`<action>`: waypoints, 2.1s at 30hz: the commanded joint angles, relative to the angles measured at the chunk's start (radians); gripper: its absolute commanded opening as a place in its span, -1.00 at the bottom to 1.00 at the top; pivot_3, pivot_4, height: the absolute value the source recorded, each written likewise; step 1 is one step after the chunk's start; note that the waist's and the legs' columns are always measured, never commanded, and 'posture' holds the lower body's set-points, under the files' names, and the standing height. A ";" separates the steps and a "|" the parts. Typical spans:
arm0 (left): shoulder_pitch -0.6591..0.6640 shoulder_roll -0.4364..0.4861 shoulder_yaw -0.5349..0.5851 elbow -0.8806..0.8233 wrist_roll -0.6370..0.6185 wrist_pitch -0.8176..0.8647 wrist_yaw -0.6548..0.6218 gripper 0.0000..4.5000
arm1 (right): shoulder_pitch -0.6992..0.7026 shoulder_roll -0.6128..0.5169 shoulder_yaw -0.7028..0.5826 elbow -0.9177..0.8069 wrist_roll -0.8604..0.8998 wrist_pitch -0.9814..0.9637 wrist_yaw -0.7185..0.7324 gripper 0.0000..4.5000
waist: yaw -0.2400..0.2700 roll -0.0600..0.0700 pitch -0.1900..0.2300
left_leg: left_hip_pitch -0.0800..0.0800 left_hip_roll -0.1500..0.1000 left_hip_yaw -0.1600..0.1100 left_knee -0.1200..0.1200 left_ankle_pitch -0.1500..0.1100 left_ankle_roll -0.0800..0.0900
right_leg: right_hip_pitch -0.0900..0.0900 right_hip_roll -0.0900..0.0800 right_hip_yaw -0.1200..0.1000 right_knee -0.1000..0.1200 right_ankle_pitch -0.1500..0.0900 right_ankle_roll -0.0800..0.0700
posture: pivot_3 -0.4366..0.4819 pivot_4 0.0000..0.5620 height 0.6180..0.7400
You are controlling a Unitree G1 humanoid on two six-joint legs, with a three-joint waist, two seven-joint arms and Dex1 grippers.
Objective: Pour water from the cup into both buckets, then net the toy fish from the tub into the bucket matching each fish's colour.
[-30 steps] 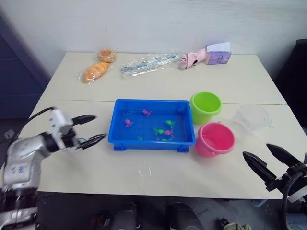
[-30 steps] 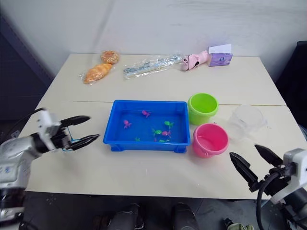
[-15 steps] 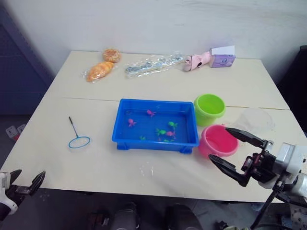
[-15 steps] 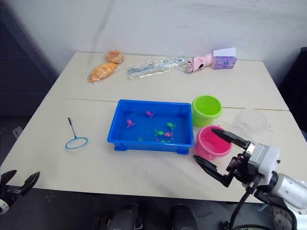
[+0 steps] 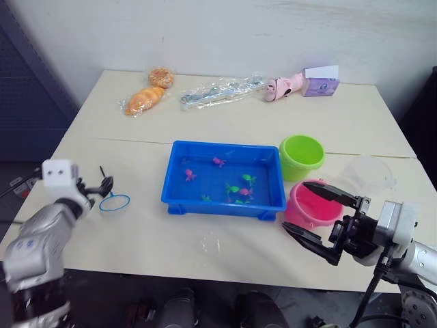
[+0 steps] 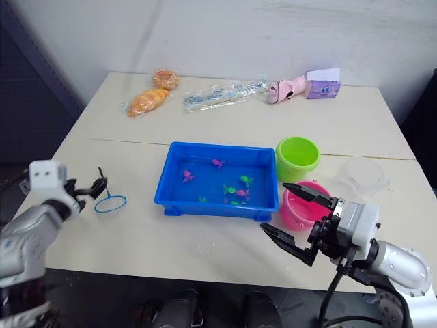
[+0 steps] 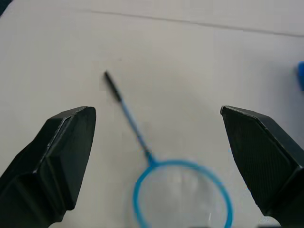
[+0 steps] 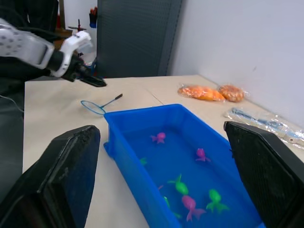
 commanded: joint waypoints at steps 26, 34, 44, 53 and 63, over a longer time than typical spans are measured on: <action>-0.223 -0.122 0.028 0.550 0.146 -0.034 0.272 -0.57 | -0.111 -0.017 0.029 -0.166 -0.001 0.043 -0.251 1.00 | -0.014 -0.004 0.000 | 0.004 0.001 0.003 0.001 0.001 -0.004 | 0.000 0.001 0.001 0.004 0.000 0.001 | -0.05 -0.47 1.00; -0.211 -0.087 0.087 0.437 0.084 -0.079 0.197 -0.99 | -0.113 -0.043 0.014 -0.130 0.017 0.052 -0.212 1.00 | -0.028 -0.004 0.001 | 0.004 0.001 0.003 0.001 0.002 -0.004 | 0.000 0.001 0.002 0.005 0.000 0.001 | -0.05 -0.47 1.00; -0.300 0.279 -0.017 0.443 -0.167 -0.254 -0.743 -0.99 | -0.175 -0.226 -0.031 -0.049 0.112 0.156 -0.078 1.00 | -0.025 -0.009 0.005 | 0.002 0.001 0.002 0.001 0.002 -0.005 | 0.000 0.000 0.000 0.001 0.000 0.000 | -0.05 -0.47 1.00; -0.369 0.416 -0.441 0.307 -0.085 -0.677 -1.534 -0.99 | -0.500 -0.407 0.088 0.039 0.369 0.616 -0.207 1.00 | -0.028 0.000 0.011 | -0.001 0.001 0.001 0.000 0.002 -0.003 | -0.002 -0.001 0.001 -0.001 0.000 -0.001 | -0.05 -0.47 1.00; -0.504 0.110 -0.696 0.166 0.027 -0.709 -1.379 -0.99 | -0.700 -0.327 0.320 0.010 0.355 0.770 -0.260 1.00 | -0.024 0.001 0.011 | -0.016 0.000 -0.004 0.012 0.001 0.004 | -0.007 -0.001 -0.007 0.003 0.001 0.001 | -0.05 -0.47 1.00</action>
